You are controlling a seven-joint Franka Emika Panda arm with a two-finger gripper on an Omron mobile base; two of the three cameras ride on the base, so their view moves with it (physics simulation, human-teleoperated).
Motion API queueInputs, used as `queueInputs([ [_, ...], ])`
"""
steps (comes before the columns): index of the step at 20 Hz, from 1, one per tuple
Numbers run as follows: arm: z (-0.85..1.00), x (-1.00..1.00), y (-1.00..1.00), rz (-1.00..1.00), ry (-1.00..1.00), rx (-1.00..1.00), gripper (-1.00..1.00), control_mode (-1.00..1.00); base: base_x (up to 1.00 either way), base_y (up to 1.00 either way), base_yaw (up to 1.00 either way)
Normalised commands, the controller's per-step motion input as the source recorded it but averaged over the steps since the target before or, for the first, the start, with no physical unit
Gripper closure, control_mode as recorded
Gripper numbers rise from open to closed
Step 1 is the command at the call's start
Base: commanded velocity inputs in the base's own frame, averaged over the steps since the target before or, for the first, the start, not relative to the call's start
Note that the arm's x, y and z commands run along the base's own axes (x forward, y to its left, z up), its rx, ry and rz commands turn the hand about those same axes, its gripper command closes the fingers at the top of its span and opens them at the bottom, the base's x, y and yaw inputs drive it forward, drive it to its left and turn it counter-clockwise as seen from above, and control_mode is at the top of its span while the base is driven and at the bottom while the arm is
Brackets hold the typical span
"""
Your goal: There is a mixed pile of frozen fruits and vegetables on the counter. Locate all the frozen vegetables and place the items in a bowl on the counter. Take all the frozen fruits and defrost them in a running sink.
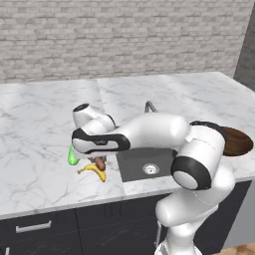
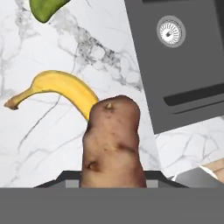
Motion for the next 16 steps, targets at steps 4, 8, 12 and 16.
queueInputs([
  [4, 0.13, 0.00, -0.47, 0.04, 0.01, 0.00, 1.00, -1.00, 0.00, 0.00, 0.00],
  [8, 0.16, 0.01, -0.44, 0.04, 0.02, -0.01, 1.00, -1.00, 0.00, 0.00, 0.00],
  [12, 0.12, -0.01, -0.47, 0.02, 0.01, -0.01, 1.00, -1.00, 0.00, 0.00, 0.00],
  [16, 0.02, -0.04, -0.51, 0.00, 0.03, -0.04, 1.00, -1.00, 0.00, 0.00, 0.00],
])
